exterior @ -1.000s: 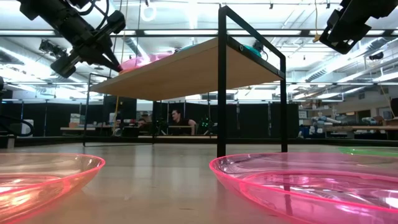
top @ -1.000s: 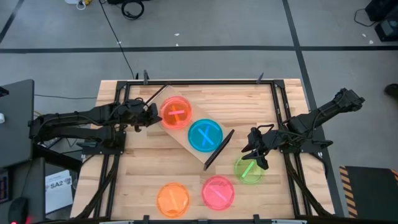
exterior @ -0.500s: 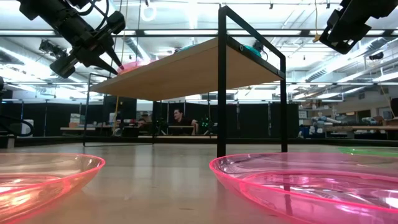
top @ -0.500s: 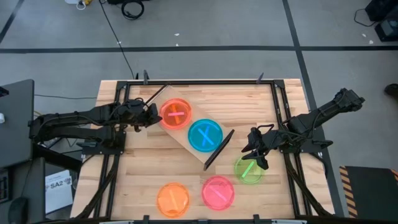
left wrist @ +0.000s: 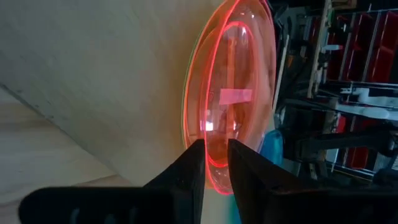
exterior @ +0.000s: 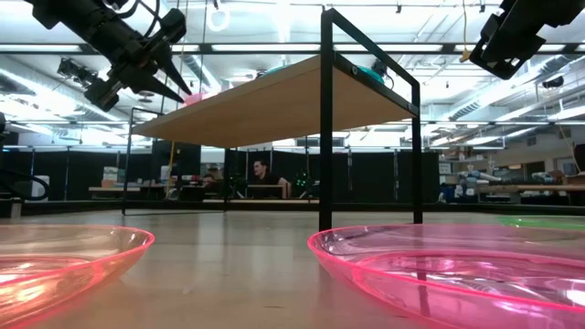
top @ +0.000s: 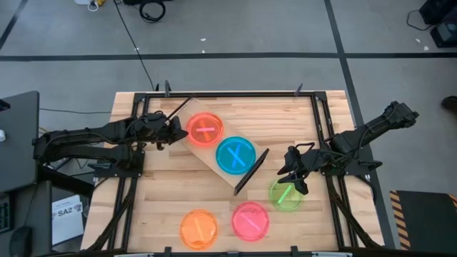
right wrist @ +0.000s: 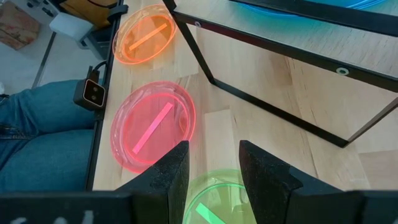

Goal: Place and stack plates onto a shelf
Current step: Stack the top pink plate on top of the orange plate on the shelf, then stack the green plate on top of the blue plate on the shelf

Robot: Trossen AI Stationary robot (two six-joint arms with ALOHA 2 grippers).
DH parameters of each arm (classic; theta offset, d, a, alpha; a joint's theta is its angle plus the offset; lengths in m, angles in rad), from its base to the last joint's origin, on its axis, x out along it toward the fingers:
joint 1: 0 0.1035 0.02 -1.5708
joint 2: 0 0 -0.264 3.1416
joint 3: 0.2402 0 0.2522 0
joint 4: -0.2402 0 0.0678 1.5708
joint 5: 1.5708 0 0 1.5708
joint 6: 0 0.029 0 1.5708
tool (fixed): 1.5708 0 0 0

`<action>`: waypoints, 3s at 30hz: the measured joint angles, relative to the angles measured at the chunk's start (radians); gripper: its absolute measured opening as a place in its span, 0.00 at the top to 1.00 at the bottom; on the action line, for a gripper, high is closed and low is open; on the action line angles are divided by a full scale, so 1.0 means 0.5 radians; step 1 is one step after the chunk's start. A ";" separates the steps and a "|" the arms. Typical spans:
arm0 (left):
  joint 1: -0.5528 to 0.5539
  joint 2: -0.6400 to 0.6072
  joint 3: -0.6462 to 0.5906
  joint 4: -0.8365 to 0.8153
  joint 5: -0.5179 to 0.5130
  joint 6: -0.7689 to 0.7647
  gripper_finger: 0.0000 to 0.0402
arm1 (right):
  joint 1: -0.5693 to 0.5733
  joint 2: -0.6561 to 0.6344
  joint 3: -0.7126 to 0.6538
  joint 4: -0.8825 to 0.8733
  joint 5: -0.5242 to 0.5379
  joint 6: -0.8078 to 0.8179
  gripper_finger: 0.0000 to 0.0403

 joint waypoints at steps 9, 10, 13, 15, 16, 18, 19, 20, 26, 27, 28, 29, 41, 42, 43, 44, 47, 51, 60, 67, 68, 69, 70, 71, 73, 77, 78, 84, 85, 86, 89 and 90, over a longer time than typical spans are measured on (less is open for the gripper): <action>0.000 -0.091 -0.002 -0.007 -0.001 -0.006 0.81 | 0.000 0.000 0.000 -0.001 0.000 0.000 0.64; 0.000 -0.111 -0.002 0.003 0.000 -0.001 0.81 | 0.000 0.000 0.000 -0.002 0.000 0.000 0.64; -0.023 -0.166 -0.002 0.000 -0.004 0.123 0.81 | 0.000 0.000 0.000 -0.012 -0.013 0.000 0.64; -0.063 -0.192 -0.002 0.001 -0.008 0.222 0.81 | 0.000 0.000 0.000 -0.024 -0.031 0.001 0.64; -0.090 -0.206 -0.002 0.001 -0.005 0.271 0.81 | 0.001 0.000 0.000 -0.030 -0.039 0.000 0.64; -0.155 -0.212 -0.001 0.004 -0.004 0.368 0.81 | 0.000 0.000 0.000 -0.046 -0.056 0.001 0.64; -0.193 -0.211 -0.001 0.004 -0.003 0.412 0.81 | 0.000 0.000 0.000 -0.056 -0.061 0.001 0.64; -0.233 -0.209 -0.001 -0.001 -0.005 0.449 0.81 | 0.001 0.000 0.000 -0.068 -0.064 0.001 0.64; -0.523 -0.203 -0.001 0.004 -0.088 0.643 0.81 | 0.000 0.000 0.000 -0.134 -0.068 0.022 0.64; -0.582 -0.203 -0.001 0.002 -0.136 0.678 0.81 | 0.000 0.000 0.000 -0.151 -0.068 0.022 0.64; -0.637 -0.203 -0.001 0.002 -0.184 0.715 0.81 | 0.000 0.000 0.000 -0.171 -0.068 0.022 0.64; -0.692 -0.203 -0.001 0.002 -0.240 0.737 0.81 | 0.000 0.000 0.000 -0.194 -0.068 0.023 0.64; -1.153 -0.066 0.001 0.140 -0.571 0.854 0.81 | -0.017 0.000 -0.035 -0.500 -0.004 0.014 0.64; -1.174 -0.044 0.001 0.148 -0.571 0.855 0.81 | -0.024 0.000 -0.058 -0.496 -0.008 0.015 0.64; -1.194 -0.018 0.001 0.161 -0.571 0.855 0.81 | -0.034 0.000 -0.085 -0.488 -0.010 0.015 0.64; -1.212 0.007 0.001 0.182 -0.571 0.855 0.81 | -0.045 0.000 -0.115 -0.482 -0.012 0.015 0.64; -1.258 0.080 0.001 0.201 -0.584 0.854 0.81 | -0.085 0.000 -0.202 -0.481 -0.021 0.049 0.64; -1.296 0.179 0.001 0.229 -0.584 0.853 0.81 | -0.152 0.000 -0.310 -0.476 -0.096 0.100 0.64; -1.310 0.334 0.001 0.353 -0.584 0.848 0.81 | -0.286 0.000 -0.539 -0.186 -0.283 0.125 0.64; -1.310 0.368 0.000 0.419 -0.578 0.848 0.81 | -0.347 0.000 -0.650 -0.043 -0.275 0.123 0.64; -1.310 0.368 0.000 0.419 -0.578 0.848 0.81 | -0.353 0.000 -0.672 -0.007 -0.276 0.122 0.64; -1.310 0.367 0.000 0.420 -0.578 0.849 0.81 | -0.358 0.000 -0.696 0.034 -0.283 0.122 0.64; -1.310 0.368 0.000 0.420 -0.578 0.849 0.81 | -0.360 0.000 -0.720 0.077 -0.303 0.122 0.64; -1.310 0.368 0.000 0.419 -0.578 0.849 0.81 | -0.360 0.000 -0.743 0.121 -0.318 0.122 0.64; -1.310 0.368 0.000 0.419 -0.578 0.850 0.81 | -0.360 0.000 -0.782 0.196 -0.329 0.122 0.64; -1.310 0.367 0.000 0.420 -0.578 0.851 0.81 | -0.360 0.000 -0.852 0.302 -0.329 0.122 0.64; -1.310 0.367 0.000 0.420 -0.578 0.851 0.81 | -0.360 0.000 -0.865 0.314 -0.329 0.126 0.64; -1.310 0.367 0.000 0.419 -0.578 0.853 0.81 | -0.360 0.000 -0.907 0.368 -0.419 0.127 0.64; -1.310 0.367 0.000 0.419 -0.578 0.853 0.81 | -0.360 0.000 -0.913 0.384 -0.420 0.129 0.64; -1.310 0.367 0.000 0.419 -0.578 0.853 0.81 | -0.360 0.000 -0.924 0.409 -0.420 0.140 0.64; -1.310 0.367 0.000 0.419 -0.578 0.853 0.81 | -0.359 0.000 -0.971 0.485 -0.420 0.165 0.64; -1.310 0.367 0.000 0.419 -0.578 0.853 0.81 | -0.359 0.000 -0.990 0.505 -0.420 0.165 0.64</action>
